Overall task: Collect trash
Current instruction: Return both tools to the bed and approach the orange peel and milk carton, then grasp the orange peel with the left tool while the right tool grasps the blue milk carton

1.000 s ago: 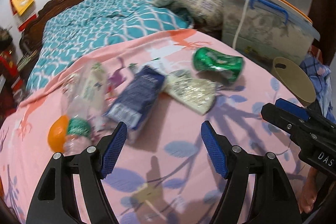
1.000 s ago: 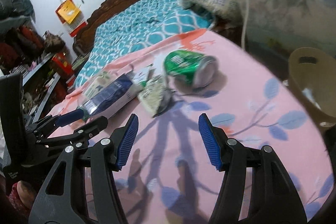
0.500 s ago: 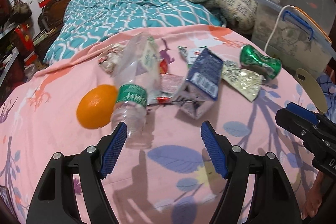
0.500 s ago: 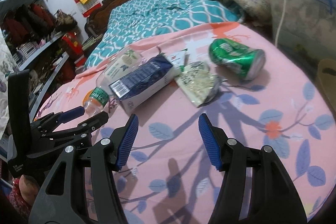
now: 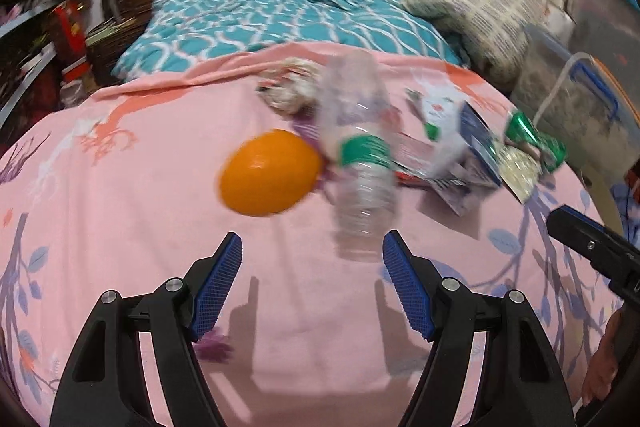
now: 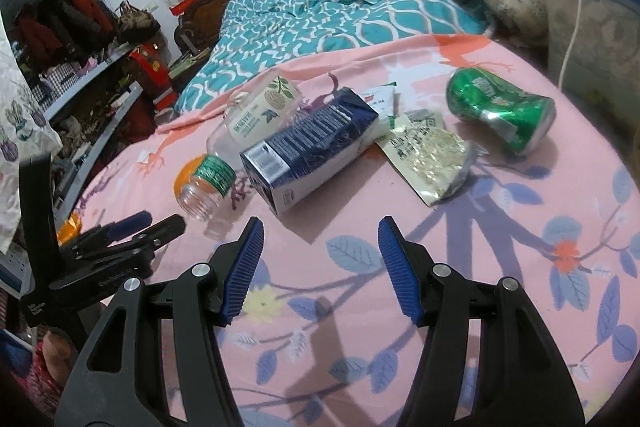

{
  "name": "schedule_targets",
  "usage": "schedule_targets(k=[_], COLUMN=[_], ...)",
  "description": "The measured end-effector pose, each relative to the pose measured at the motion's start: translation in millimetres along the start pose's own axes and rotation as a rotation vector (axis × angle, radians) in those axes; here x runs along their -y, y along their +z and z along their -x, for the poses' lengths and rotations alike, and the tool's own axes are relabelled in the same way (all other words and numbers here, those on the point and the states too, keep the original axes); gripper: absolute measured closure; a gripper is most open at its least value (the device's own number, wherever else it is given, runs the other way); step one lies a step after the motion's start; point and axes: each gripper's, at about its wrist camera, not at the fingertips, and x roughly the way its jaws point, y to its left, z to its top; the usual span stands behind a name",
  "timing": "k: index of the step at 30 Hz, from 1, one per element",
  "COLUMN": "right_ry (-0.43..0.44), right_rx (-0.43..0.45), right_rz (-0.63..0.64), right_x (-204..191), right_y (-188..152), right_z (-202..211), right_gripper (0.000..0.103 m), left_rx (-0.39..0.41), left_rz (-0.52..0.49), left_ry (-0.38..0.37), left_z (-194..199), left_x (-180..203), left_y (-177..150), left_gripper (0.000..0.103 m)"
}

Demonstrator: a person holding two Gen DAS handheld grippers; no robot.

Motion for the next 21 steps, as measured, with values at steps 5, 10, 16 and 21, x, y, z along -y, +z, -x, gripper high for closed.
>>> schedule_targets(k=[5, 10, 16, 21], right_ry=[0.028, 0.062, 0.022, 0.015], right_rx=[0.021, -0.003, -0.04, -0.079], right_rz=[-0.048, -0.132, -0.205, -0.248], right_x=[-6.7, -10.9, -8.7, -1.1], right_y=[18.4, 38.3, 52.5, 55.2], right_z=[-11.4, -40.2, -77.2, -98.7], right_gripper=[0.024, 0.022, 0.022, 0.022], left_rx=[0.034, 0.033, -0.008, -0.046], left_rz=[0.052, 0.071, 0.129, 0.072], left_ry=[0.026, 0.037, 0.07, 0.034], left_z=[1.9, -11.8, -39.0, -58.7], left_x=[-25.2, -36.7, -61.5, -50.5], left_y=[14.6, 31.0, 48.5, 56.7], left_gripper=[0.026, 0.022, 0.022, 0.022])
